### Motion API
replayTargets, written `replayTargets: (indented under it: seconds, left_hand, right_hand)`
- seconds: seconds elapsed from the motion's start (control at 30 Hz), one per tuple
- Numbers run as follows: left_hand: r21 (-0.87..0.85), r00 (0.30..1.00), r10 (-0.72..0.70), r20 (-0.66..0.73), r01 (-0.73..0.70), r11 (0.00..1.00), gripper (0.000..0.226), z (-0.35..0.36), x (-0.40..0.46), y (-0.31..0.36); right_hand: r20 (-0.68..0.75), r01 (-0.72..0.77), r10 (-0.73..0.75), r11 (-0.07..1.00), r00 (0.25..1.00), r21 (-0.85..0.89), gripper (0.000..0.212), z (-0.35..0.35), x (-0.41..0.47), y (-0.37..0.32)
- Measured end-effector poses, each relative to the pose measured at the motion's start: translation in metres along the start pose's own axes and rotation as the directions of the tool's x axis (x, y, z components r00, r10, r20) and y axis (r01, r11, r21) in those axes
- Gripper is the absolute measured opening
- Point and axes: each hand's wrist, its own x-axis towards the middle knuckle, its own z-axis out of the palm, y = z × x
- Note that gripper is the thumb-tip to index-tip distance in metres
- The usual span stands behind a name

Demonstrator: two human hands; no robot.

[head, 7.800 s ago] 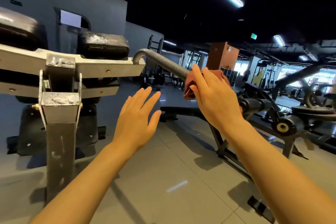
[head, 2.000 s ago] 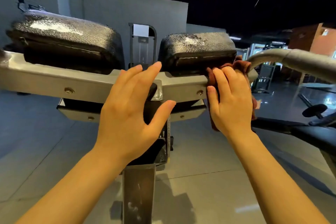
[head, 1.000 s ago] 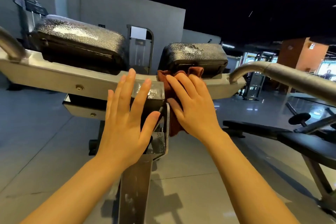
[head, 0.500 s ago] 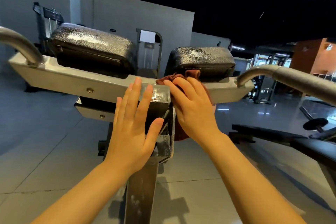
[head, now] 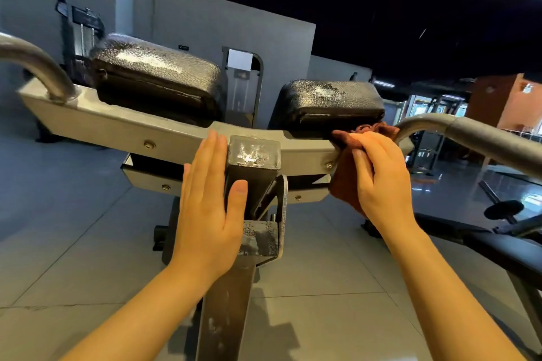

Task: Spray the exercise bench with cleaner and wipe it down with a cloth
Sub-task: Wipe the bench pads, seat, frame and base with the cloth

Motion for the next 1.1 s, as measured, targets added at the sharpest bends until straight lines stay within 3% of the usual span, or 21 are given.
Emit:
replayTargets:
  seconds: [0.13,0.3,0.53,0.67,0.9,1.1]
  left_hand:
    - [-0.096,0.997,-0.053,-0.050,0.048,0.994,0.049,-0.001,-0.001,0.002]
    - [-0.158,0.989,-0.106,-0.103,0.089,0.983,0.044,-0.001,-0.002,0.001]
    - [-0.129,0.990,-0.070,-0.121,0.055,0.990,0.045,0.000,-0.001,-0.003]
    - [-0.093,0.994,-0.035,-0.102,0.026,0.995,0.045,0.001,-0.001,-0.005]
    - [-0.123,0.990,-0.060,-0.127,0.044,0.991,0.049,0.004,-0.002,-0.008]
    - [-0.138,0.985,-0.093,-0.142,0.073,0.988,0.046,0.003,-0.003,-0.006]
  right_hand:
    - [-0.076,0.074,-0.063,0.985,0.995,0.154,0.031,0.001,0.000,-0.065]
    - [0.155,0.289,-0.291,0.957,0.944,0.032,0.040,0.024,0.005,-0.122]
    - [0.120,0.371,-0.365,0.928,0.923,-0.028,0.040,0.026,-0.021,-0.108]
    - [0.102,0.336,-0.330,0.941,0.938,-0.046,0.038,0.014,-0.029,-0.104]
    - [0.174,0.356,-0.347,0.934,0.922,-0.023,0.041,0.038,0.001,-0.127]
    - [0.135,0.405,-0.394,0.912,0.909,-0.063,0.040,0.019,-0.025,-0.108]
